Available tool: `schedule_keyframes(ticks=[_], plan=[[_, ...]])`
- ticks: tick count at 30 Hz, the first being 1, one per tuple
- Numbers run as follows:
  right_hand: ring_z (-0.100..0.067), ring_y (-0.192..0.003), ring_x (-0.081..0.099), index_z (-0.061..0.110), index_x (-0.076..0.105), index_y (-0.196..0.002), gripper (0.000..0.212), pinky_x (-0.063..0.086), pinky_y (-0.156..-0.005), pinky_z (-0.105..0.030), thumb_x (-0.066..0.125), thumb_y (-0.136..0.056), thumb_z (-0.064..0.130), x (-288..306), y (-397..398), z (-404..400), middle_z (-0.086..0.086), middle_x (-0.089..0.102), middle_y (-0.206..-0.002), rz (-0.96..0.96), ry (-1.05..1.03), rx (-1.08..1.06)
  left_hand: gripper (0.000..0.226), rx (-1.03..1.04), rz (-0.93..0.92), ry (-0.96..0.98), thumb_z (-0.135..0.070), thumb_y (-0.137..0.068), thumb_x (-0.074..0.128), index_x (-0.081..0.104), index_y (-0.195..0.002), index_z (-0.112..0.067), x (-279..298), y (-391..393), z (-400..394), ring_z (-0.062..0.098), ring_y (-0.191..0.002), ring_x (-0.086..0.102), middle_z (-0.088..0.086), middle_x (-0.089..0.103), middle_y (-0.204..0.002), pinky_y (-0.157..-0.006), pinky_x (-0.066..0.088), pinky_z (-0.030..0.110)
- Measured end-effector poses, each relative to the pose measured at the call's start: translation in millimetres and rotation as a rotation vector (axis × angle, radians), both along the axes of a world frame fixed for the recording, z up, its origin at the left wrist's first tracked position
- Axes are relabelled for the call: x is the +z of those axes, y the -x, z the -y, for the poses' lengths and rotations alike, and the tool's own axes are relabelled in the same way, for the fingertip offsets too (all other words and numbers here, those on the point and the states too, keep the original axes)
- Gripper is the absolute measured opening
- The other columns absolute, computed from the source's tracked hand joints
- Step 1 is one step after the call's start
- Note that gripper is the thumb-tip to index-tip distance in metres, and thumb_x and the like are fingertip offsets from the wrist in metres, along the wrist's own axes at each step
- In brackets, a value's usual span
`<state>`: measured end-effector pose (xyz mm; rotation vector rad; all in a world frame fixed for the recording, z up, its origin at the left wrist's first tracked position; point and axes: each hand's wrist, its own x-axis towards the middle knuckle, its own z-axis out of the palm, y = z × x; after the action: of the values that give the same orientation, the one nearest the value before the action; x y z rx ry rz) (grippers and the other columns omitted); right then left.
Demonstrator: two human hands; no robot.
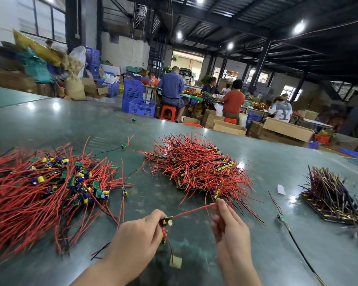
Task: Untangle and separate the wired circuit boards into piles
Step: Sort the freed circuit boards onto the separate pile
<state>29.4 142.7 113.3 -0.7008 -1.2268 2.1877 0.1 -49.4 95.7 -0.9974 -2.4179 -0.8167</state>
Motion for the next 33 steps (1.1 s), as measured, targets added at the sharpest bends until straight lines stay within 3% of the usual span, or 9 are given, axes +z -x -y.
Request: schedule_keyframes(ticks=[4,9,11,16,20,25,28,30,33], plan=[[0.0,-0.035,0.038,0.013,0.065,-0.078,0.014,0.034,-0.033,-0.011,0.064,-0.069,0.023,8,2,-1,0.002,0.064,-0.059,-0.14,0.263,0.167,0.012,0.023,0.116,-0.081,-0.021,-0.096,0.042,0.048,-0.093,-0.032,-6,6,-1,0.012,-0.051,0.046,-0.01,0.038,-0.046,-0.05,0.027,0.024],[-0.002,-0.035,0.033,0.01,0.068,-0.061,0.017,0.035,-0.035,-0.013,0.06,-0.073,0.018,7,0,-9,0.003,0.049,-0.052,-0.214,0.284,0.28,0.022,-0.034,0.205,-0.142,-0.016,-0.097,0.041,0.044,-0.086,-0.034,-2,11,2,0.008,-0.052,0.045,-0.022,0.052,-0.058,-0.048,0.025,0.021],[-0.003,-0.035,0.033,0.009,0.07,-0.058,0.02,0.036,-0.036,-0.014,0.059,-0.073,0.016,6,0,-10,0.003,0.048,-0.052,-0.244,0.29,0.299,0.025,-0.045,0.255,-0.163,-0.013,-0.097,0.041,0.045,-0.082,-0.033,-3,14,4,0.01,-0.049,0.042,-0.016,0.05,-0.055,-0.047,0.023,0.021],[0.0,-0.043,0.043,0.015,0.077,-0.071,0.014,0.043,-0.045,-0.01,0.065,-0.078,0.017,1,1,-13,0.0,0.068,-0.064,-0.085,-0.158,0.154,0.024,-0.036,0.467,-0.272,-0.012,-0.094,0.048,0.053,-0.078,-0.029,-7,25,8,0.014,-0.056,0.049,0.0,0.056,-0.06,-0.06,0.038,0.04],[0.0,-0.043,0.044,0.015,0.077,-0.07,0.014,0.043,-0.046,-0.01,0.065,-0.075,0.019,2,1,-12,0.001,0.067,-0.063,-0.117,-0.093,0.157,0.013,-0.055,0.605,-0.334,-0.028,-0.08,0.044,0.056,-0.08,-0.033,-4,28,10,0.022,-0.072,0.056,0.003,0.062,-0.069,-0.075,0.044,0.044],[-0.002,-0.037,0.034,0.012,0.07,-0.057,0.025,0.031,-0.037,-0.012,0.055,-0.077,0.016,5,1,-9,0.003,0.052,-0.055,-0.323,0.36,0.297,0.015,-0.217,0.771,-0.404,-0.012,-0.081,0.046,0.057,-0.076,-0.02,-2,21,2,0.011,-0.059,0.047,-0.002,0.055,-0.062,-0.063,0.04,0.026],[-0.003,-0.038,0.035,0.013,0.07,-0.06,0.022,0.031,-0.037,-0.013,0.056,-0.077,0.018,5,1,-9,0.002,0.054,-0.056,-0.307,0.315,0.261,0.008,-0.301,0.948,-0.588,-0.007,-0.079,0.049,0.056,-0.074,-0.006,4,18,1,0.011,-0.052,0.036,0.003,0.044,-0.059,-0.049,0.029,0.019],[-0.004,-0.039,0.036,0.013,0.07,-0.067,0.014,0.033,-0.037,-0.014,0.06,-0.074,0.02,5,3,-8,0.001,0.056,-0.058,-0.264,0.229,0.225,0.011,-0.341,1.091,-0.653,-0.02,-0.075,0.052,0.055,-0.075,-0.009,10,18,5,0.009,-0.047,0.028,0.003,0.038,-0.059,-0.043,0.014,0.019],[-0.004,-0.042,0.039,0.015,0.071,-0.084,0.019,0.038,-0.039,-0.015,0.063,-0.072,0.029,4,4,-6,0.0,0.064,-0.067,-0.212,0.122,0.203,0.019,-0.339,1.18,-0.646,-0.024,-0.083,0.066,0.054,-0.07,-0.016,10,19,6,0.008,-0.04,0.018,-0.001,0.038,-0.053,-0.036,0.013,0.013]])
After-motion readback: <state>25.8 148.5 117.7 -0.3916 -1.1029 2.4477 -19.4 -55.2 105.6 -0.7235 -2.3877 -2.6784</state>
